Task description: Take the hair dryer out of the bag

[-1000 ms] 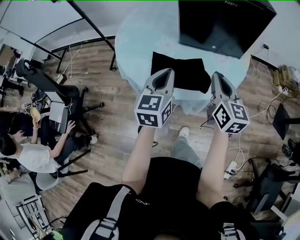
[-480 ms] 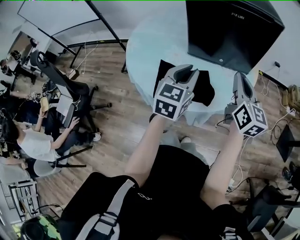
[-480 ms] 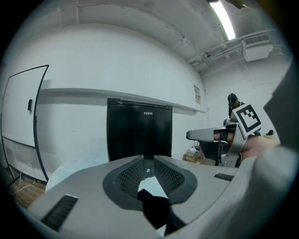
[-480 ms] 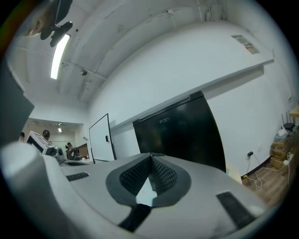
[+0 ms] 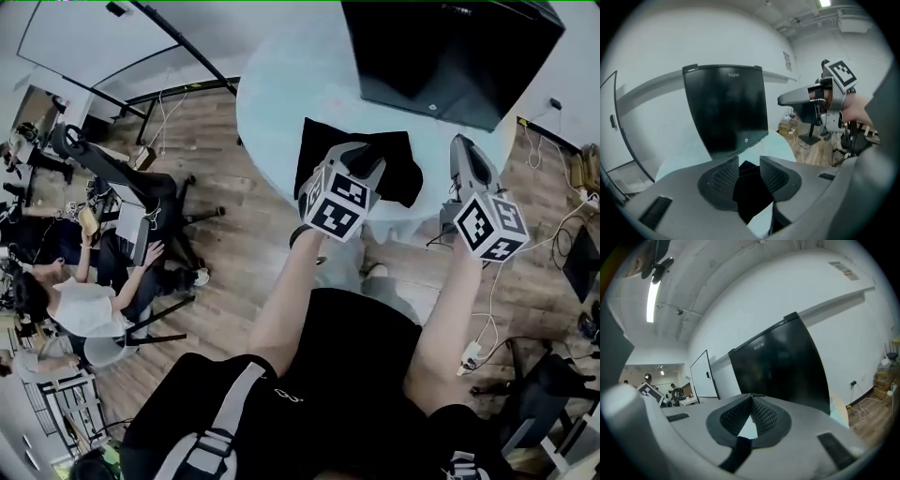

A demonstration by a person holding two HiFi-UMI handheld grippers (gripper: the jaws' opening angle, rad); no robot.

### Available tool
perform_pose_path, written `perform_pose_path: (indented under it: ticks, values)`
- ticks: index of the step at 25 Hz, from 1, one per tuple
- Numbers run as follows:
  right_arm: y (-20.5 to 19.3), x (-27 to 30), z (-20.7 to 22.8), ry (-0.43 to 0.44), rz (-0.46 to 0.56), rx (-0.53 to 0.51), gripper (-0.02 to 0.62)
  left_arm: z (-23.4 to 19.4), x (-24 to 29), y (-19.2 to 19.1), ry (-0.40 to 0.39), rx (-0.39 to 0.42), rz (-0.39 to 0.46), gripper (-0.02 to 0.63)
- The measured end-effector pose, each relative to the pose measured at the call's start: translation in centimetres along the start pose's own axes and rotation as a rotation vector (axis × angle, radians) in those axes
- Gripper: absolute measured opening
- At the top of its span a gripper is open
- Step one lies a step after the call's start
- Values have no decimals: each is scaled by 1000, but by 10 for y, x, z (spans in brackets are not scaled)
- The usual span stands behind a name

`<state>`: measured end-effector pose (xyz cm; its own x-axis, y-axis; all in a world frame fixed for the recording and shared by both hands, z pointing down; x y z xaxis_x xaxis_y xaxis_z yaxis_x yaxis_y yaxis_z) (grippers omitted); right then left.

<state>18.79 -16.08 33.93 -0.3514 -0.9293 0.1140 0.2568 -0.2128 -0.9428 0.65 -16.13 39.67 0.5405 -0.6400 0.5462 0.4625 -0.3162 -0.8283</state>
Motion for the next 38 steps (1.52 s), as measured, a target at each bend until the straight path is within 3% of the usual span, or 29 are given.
perform_pose_path:
  ticks: [2,9,15,23,29,31,33,36,38]
  values:
    - [-9,0,12,-24,-19,22,0,4,15,-12,-26,37,-67,189]
    - [-60,9,41,-59,-156,91,0,12,60,-51,-67,127,-243,189]
    - [-98,22,52,-71,-275,121,0,11,88,-62,-99,138,-284,189]
    - [-126,37,55,-79,-336,171,0,18,115,-81,-167,146,-333,189]
    - [-139,36,62,-90,-358,206,0,20,132,-91,-98,140,-357,185]
    - [-141,40,63,-88,-356,214,0,19,137,-93,-76,137,-372,105]
    - [-141,42,62,-85,-358,215,0,18,138,-95,-72,133,-379,90]
    - [-139,45,58,-78,-359,214,0,14,137,-97,-51,128,-378,6]
    - [-139,46,57,-74,-362,213,0,12,135,-99,-46,119,-374,0]
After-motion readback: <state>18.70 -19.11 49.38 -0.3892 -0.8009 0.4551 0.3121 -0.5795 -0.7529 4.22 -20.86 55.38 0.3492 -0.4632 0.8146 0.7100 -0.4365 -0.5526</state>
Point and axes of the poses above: the fingertips, and each gripper's own axes: x forward along the fingers, z to its right, y out of its top, the point moved 5 cm from there along -x, backward along the fingers, and after that the axes turned 2 degrees about -y, right-handed, at the moved point
